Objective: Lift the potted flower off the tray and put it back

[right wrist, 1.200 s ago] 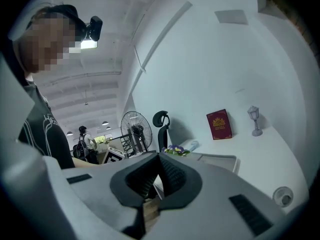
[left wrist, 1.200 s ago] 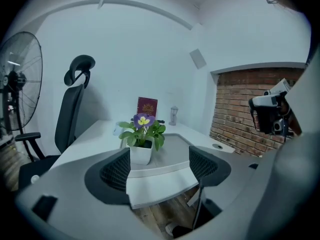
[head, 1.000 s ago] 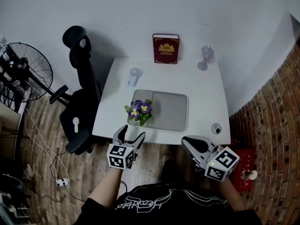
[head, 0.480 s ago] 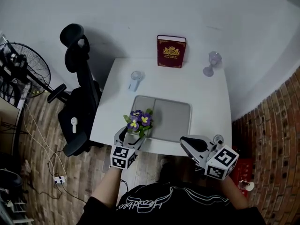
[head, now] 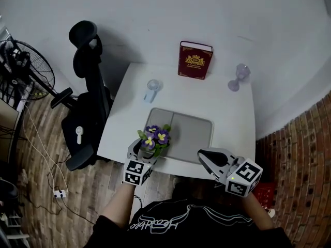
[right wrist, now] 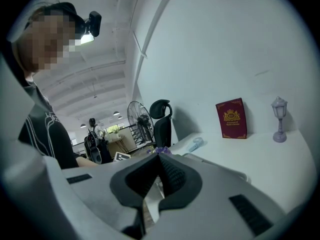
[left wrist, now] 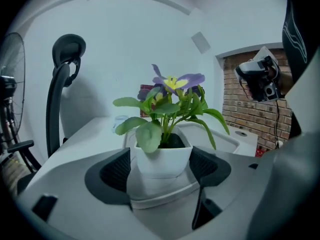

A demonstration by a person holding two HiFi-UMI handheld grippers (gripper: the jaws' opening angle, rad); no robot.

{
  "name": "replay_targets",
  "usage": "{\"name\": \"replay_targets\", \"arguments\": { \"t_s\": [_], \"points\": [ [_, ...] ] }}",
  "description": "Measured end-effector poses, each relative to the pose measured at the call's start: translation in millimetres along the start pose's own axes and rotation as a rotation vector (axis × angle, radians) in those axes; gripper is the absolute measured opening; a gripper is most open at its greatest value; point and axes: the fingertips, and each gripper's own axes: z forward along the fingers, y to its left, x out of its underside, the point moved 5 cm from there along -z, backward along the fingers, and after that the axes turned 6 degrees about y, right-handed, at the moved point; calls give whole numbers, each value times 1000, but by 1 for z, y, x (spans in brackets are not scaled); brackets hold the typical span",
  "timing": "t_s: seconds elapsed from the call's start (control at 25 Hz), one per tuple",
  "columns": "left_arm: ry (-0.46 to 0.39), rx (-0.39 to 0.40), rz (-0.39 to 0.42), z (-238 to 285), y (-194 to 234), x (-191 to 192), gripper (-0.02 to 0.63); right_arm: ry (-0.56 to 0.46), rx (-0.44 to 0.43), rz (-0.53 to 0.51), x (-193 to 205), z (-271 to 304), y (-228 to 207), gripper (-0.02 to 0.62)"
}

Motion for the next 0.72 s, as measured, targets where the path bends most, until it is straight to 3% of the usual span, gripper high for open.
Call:
{"name": "replay_targets", "arguments": {
  "t_s": [0.72],
  "points": [
    [26,24,13,7,-2,-2,344,48,-45,5,-4,29,-12,3]
  ]
}}
